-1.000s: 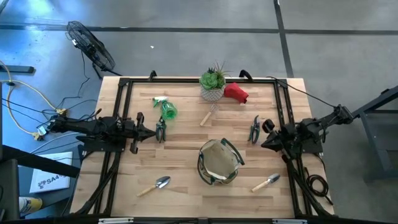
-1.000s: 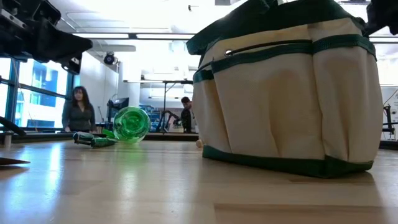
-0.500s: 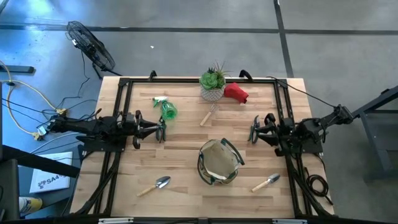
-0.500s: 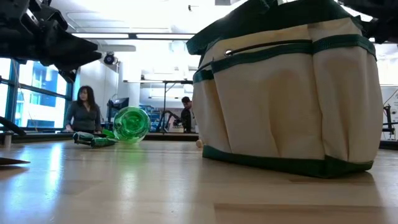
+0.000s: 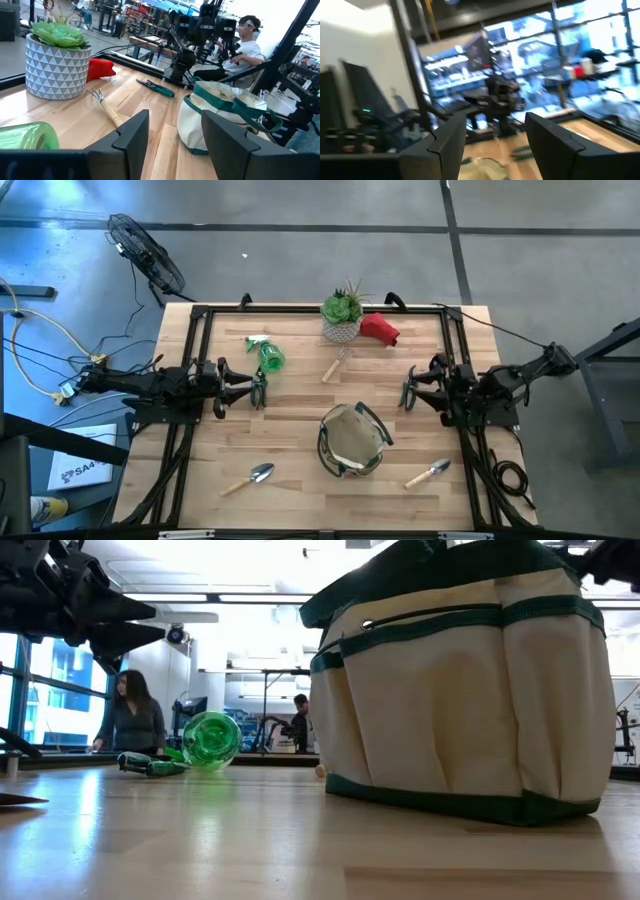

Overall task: Pick & Place Garden tools in Gardening bag
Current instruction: Put the right green shear scissors into the gardening bag

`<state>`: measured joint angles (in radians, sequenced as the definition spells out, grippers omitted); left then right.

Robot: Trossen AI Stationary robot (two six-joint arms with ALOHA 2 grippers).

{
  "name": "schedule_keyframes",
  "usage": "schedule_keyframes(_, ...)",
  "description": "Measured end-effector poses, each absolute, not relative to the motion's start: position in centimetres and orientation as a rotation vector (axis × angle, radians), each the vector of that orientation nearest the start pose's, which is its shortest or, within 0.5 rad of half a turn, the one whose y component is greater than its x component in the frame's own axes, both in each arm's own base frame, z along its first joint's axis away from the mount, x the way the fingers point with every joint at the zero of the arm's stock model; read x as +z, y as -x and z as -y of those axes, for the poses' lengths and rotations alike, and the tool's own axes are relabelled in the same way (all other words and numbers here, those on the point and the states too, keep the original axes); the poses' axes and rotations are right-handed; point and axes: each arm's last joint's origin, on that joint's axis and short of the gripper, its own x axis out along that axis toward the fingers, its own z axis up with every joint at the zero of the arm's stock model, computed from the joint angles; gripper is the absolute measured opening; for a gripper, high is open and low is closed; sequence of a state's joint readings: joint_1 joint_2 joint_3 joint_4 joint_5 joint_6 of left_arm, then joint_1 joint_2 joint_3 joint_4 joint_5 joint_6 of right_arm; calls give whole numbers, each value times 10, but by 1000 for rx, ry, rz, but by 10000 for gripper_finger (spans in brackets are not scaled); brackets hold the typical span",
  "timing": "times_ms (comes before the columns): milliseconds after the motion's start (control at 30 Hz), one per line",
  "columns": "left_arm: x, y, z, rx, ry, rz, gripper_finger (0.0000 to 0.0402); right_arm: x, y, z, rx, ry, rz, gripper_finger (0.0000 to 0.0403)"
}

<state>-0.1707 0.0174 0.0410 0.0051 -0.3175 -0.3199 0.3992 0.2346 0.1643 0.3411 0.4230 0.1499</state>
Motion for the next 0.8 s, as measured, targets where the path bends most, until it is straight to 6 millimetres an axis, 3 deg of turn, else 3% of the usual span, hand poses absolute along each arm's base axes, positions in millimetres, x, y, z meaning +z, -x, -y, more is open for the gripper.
schedule_keyframes(367,177,-95,7,141,292,49,180,281,-114,-27,-396,-365,-192,196)
schedule_keyframes(600,176,-95,9,64,290,30,180,284,-125,-35,-453,-748,-421,196)
schedule_keyframes(800,176,-95,11,17,288,17,180,275,-131,-31,-579,-865,-532,188)
